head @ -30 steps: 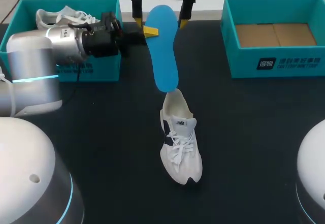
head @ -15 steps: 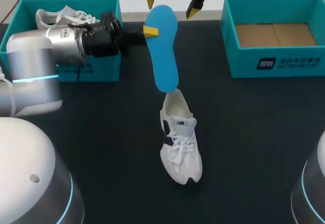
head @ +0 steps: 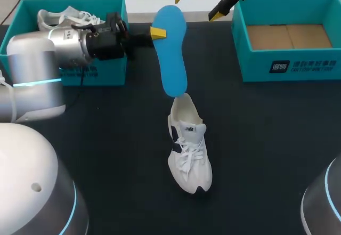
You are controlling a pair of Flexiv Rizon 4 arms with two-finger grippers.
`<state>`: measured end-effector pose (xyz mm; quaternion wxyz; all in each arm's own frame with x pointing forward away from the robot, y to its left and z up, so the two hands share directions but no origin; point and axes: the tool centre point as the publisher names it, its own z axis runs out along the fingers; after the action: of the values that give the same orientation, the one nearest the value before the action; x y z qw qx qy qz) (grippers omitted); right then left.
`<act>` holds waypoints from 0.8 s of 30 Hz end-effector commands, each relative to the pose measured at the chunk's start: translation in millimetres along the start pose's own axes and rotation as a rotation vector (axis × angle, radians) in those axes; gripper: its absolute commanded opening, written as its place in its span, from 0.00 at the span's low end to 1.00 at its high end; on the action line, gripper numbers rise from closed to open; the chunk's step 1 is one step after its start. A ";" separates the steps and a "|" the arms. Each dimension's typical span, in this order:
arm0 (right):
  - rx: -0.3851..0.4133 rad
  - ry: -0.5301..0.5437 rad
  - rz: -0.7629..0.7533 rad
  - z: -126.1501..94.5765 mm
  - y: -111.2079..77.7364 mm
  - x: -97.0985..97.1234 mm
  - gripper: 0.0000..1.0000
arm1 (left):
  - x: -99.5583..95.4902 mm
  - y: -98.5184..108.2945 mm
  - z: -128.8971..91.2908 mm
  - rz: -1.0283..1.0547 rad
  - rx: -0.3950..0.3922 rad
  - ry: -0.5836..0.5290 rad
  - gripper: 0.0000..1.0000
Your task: Take the shoe out of the shoebox, open the shoe tongue, remove and reinsert the insole, then place the shoe into the shoebox
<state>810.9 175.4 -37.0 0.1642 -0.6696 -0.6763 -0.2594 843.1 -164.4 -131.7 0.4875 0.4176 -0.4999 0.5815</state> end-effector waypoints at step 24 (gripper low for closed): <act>-0.063 0.666 -0.020 1.4 2.1 -64.2 1.00 | -0.2 0.9 -0.5 0.001 0.001 0.000 0.00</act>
<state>819.5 131.9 -67.4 0.2521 -0.6276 -0.6314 -0.3794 843.1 -164.4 -131.7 0.4875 0.4176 -0.4998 0.5815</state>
